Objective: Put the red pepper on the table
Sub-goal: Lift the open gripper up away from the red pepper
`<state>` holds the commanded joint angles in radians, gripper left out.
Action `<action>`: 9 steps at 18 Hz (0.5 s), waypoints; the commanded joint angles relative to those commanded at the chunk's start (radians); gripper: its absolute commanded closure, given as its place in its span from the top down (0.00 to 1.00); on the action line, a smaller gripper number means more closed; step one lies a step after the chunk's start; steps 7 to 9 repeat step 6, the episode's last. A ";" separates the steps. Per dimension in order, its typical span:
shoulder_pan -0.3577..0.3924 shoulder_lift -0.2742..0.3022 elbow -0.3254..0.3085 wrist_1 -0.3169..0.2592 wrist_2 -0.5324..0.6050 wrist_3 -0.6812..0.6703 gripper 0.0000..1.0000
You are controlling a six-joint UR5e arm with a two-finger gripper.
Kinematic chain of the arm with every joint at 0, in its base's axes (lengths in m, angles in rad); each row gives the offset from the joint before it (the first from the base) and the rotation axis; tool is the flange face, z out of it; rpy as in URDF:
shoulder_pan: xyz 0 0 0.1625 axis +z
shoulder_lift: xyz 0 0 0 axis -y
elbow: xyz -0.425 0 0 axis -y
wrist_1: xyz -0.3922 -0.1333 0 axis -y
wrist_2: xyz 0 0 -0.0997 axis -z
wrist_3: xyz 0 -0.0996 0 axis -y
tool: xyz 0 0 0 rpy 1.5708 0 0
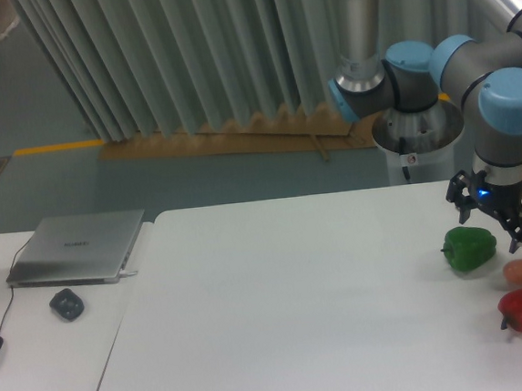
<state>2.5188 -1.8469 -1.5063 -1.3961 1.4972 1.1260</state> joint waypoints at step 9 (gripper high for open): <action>-0.008 -0.002 -0.018 0.009 0.002 -0.006 1.00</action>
